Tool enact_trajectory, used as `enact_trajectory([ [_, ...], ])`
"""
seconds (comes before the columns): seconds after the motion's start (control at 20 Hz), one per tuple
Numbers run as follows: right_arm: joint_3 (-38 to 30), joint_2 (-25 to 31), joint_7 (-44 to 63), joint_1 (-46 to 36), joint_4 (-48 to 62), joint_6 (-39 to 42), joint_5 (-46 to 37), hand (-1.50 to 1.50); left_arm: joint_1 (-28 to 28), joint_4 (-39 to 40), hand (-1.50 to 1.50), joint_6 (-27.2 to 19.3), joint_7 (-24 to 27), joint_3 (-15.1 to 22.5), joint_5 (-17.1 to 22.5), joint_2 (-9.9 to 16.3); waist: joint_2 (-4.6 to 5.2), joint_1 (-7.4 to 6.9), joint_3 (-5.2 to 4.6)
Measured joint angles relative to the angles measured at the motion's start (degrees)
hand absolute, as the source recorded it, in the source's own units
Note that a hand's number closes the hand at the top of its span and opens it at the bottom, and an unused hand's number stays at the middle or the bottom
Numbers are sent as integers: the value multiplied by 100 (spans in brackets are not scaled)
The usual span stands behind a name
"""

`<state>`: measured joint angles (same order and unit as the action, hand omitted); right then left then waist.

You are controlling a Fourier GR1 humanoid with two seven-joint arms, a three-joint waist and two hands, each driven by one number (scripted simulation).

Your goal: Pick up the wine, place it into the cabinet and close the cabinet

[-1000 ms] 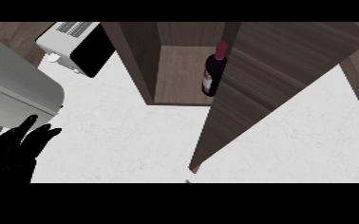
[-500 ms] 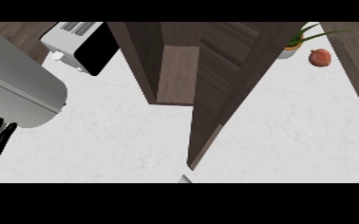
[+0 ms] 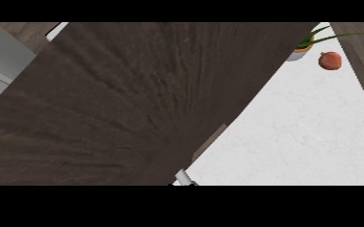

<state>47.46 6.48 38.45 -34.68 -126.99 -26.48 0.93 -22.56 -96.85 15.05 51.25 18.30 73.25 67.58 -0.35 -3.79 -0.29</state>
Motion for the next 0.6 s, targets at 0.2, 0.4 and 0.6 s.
enact_trajectory([
  [0.2, -448, -400, -90, -982, 1104, -331, 67, 150, -147, 197, -150, 226, -61, -202, -2, 41, 20, 0, 2],
  [0.4, -1073, -555, -381, -1771, 2207, -202, 489, 150, -315, 276, -150, 413, -160, -476, 68, 121, 45, -5, 13],
  [0.6, -1602, -613, -842, -2340, 3191, 165, 1044, 150, -507, 374, -150, 564, -241, -718, 42, 115, 56, 15, 20],
])
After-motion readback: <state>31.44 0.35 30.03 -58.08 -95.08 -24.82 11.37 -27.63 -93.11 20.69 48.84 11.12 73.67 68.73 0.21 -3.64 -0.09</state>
